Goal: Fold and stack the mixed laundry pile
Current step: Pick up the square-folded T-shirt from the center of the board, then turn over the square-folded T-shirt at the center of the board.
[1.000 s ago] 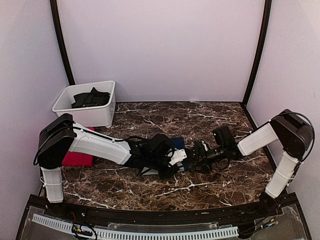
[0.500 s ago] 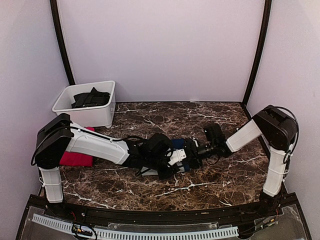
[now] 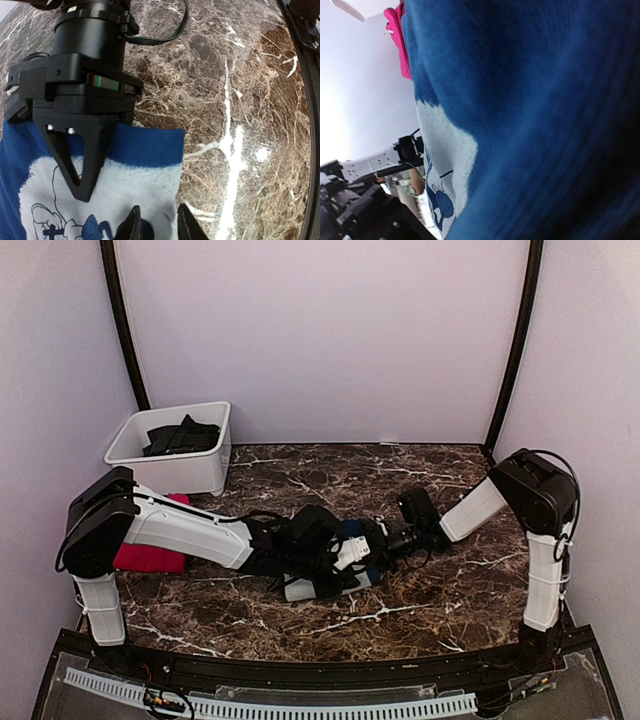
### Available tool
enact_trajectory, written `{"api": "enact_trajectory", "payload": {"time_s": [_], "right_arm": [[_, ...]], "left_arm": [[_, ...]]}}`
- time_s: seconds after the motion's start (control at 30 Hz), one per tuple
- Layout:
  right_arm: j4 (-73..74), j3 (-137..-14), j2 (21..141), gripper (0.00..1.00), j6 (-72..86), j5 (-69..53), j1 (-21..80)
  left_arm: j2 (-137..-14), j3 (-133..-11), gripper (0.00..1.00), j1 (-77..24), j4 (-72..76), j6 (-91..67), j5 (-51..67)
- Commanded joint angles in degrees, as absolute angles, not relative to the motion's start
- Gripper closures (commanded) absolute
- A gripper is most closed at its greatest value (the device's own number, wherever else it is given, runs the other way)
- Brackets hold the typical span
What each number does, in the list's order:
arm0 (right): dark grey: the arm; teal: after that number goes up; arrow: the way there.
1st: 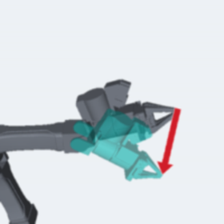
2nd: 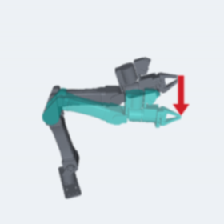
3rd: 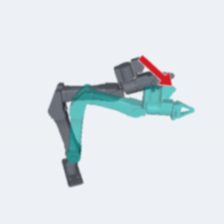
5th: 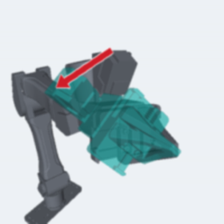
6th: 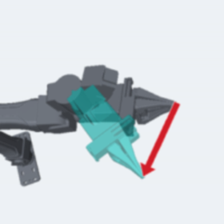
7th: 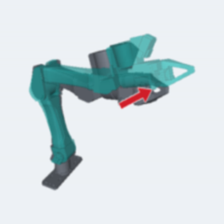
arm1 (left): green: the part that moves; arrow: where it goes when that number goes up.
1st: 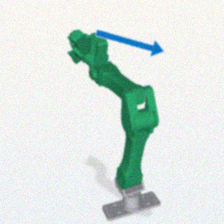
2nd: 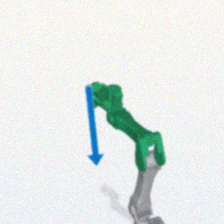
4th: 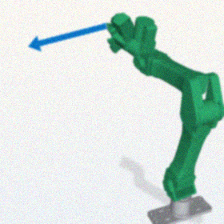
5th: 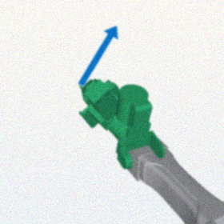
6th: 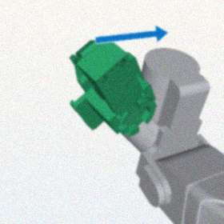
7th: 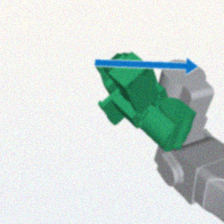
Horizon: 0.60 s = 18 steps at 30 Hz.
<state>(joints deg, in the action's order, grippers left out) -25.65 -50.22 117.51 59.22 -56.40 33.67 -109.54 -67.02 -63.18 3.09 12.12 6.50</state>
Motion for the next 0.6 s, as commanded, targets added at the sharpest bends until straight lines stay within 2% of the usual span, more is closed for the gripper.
{"api": "enact_trajectory", "payload": {"time_s": [0.0,0.03,0.17,0.37,0.57], "right_arm": [[-6.21,-52.44,111.04,1.0,47.44,-49.74,31.82],[-1.93,-52.5,109.09,1.0,45.18,-48.24,30.78],[13.17,-52.0,101.33,1.0,36.29,-44.87,24.87],[37.27,-57.3,93.95,1.0,19.74,-33.39,14.65],[55.72,-67.37,85.25,1.0,13.59,-12.09,7.3]], "left_arm": [[-104.74,-66.65,0.68,-63.21,0.93,8.31,6.61],[-104.22,-66.19,0.59,-62.95,1.02,7.76,6.86],[-100.82,-62.53,0.45,-61.72,2.3,4.46,7.83],[-96.77,-57.74,0.41,-61.06,4.19,2.28,8.42],[-92.98,-54.18,0.4,-60.26,6.42,1.43,8.98]]}}
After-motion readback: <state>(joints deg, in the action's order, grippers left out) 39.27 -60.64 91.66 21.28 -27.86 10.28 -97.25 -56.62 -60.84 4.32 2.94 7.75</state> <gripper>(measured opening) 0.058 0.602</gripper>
